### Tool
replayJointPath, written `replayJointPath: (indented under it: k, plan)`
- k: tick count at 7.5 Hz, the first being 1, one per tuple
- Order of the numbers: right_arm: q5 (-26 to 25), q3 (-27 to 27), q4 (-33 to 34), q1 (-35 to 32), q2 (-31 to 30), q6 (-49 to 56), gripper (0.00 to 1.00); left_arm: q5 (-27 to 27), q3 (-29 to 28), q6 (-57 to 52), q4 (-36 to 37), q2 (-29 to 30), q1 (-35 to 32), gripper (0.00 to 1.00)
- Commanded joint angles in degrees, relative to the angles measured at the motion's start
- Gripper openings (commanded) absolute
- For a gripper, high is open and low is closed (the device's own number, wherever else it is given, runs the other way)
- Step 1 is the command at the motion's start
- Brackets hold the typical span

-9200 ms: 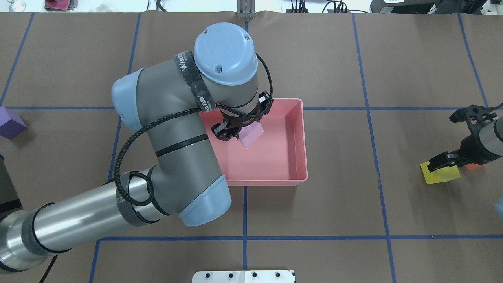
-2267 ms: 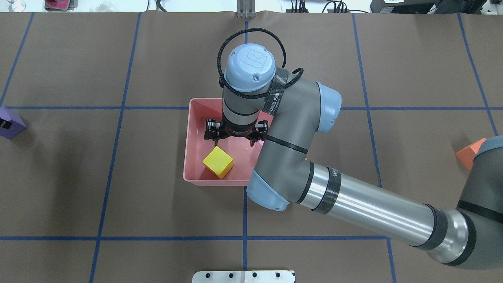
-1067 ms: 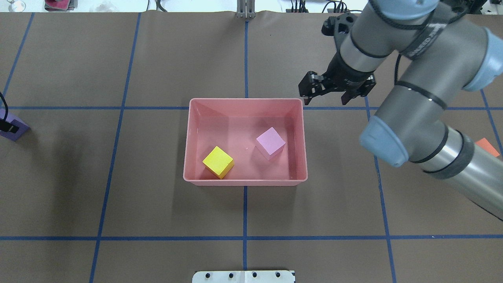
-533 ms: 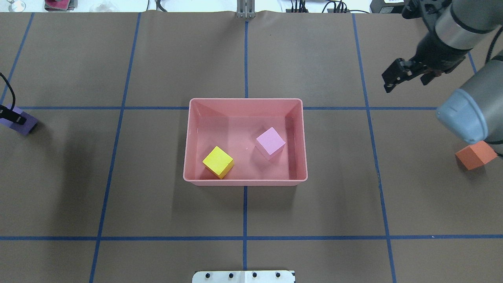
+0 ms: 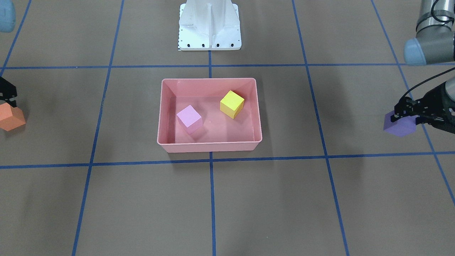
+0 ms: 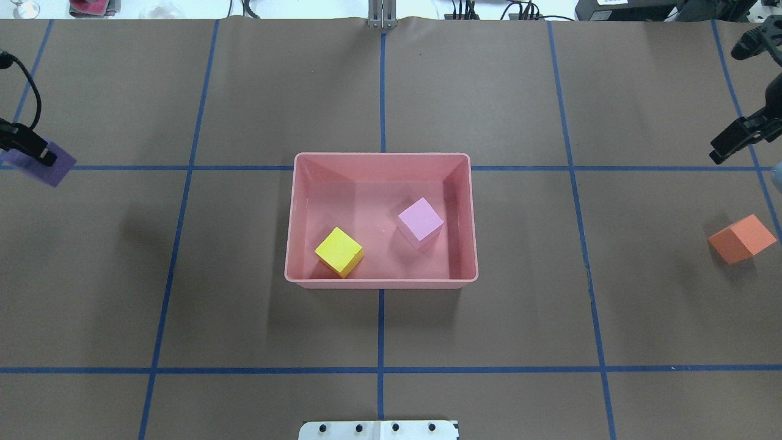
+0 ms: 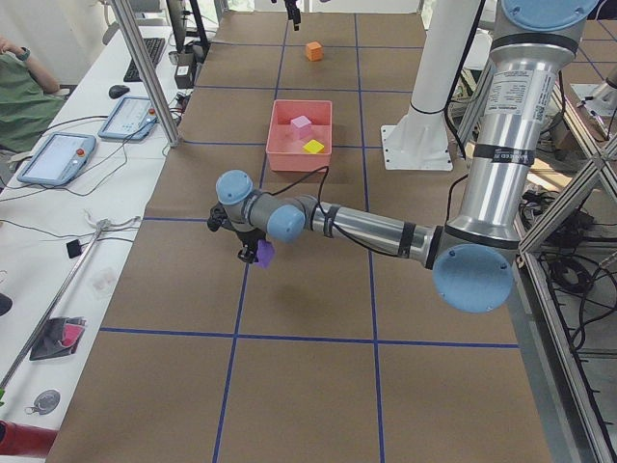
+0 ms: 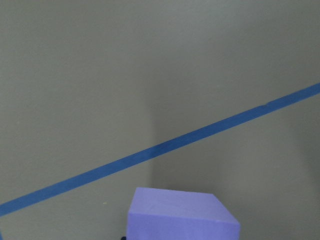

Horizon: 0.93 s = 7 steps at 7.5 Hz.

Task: Place blocks into pink bin with both arms
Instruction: 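Raise the right gripper from the bin while the left gripper reaches the purple cube, then lift the purple cube with the left gripper and carry it over the bin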

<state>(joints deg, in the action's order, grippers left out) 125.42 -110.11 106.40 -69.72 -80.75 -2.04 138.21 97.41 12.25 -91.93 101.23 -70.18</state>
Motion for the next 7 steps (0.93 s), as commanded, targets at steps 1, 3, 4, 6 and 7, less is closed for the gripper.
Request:
replayJointPath:
  k: [1, 3, 4, 6, 7]
  plan:
    - [0.09, 7.14, -12.8, -1.29, -5.89, 3.35, 0.99, -0.31, 11.9, 0.75, 24.94, 9.46, -0.13, 0.0]
    - [0.35, 15.24, -24.01, -1.29, -7.83, 4.67, 0.99, -0.32, 13.07, 10.78, 32.24, 18.96, 0.65, 0.0]
    - [1.48, 15.1, -23.79, -1.29, -7.93, 4.5, 0.99, -0.31, 13.07, 17.56, 32.42, 22.66, 3.45, 0.0]
    - [5.96, 15.27, -23.7, -1.2, -8.63, 3.71, 0.99, -0.84, 12.81, 29.6, 32.34, 29.17, 9.76, 0.0]
    - [5.89, 15.1, -24.22, -1.03, -10.81, 3.71, 0.99, -1.28, 12.55, 36.02, 32.34, 32.51, 13.54, 0.0]
